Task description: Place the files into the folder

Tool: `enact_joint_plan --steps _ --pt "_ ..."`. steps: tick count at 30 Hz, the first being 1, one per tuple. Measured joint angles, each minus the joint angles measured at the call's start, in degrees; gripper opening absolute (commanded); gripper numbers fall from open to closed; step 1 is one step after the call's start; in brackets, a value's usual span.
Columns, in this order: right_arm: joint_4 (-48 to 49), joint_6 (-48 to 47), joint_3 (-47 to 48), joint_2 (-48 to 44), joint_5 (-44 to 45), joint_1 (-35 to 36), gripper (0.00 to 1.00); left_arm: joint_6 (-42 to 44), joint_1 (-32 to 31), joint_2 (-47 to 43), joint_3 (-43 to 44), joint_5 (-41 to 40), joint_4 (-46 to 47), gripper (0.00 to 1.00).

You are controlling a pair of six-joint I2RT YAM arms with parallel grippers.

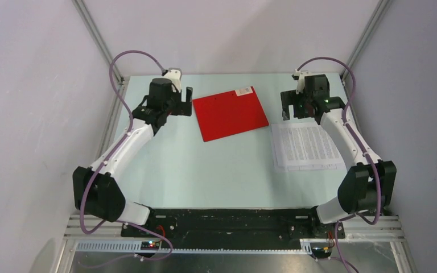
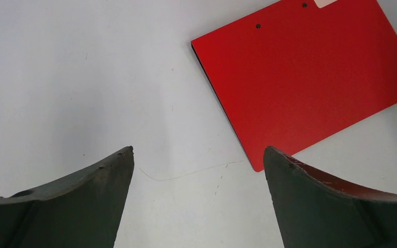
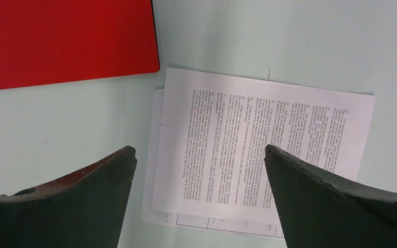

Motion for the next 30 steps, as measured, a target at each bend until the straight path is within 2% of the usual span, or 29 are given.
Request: enact_joint_plan --steps 6,13,16,21,30 --pt "-0.44 0.13 3.78 6.01 -3.76 0.98 0.95 -4.5 3.93 1.09 1.6 5.18 -0.44 1.0" --pt "-3.06 1.2 25.11 23.37 -17.75 1.27 0.92 -15.8 15.28 6.86 5.38 18.27 0.04 0.99" --pt "-3.02 3.02 33.2 30.34 -25.66 1.18 0.99 -19.1 18.16 11.06 5.77 23.63 0.28 0.98" --pt "-0.09 8.7 42.14 42.69 -38.01 0.55 1.0 -20.13 19.56 19.06 5.77 30.23 0.2 0.98" --pt "1.62 12.48 50.47 57.99 -41.59 -0.68 1.0 -18.73 19.26 30.88 8.7 36.22 0.13 0.98"
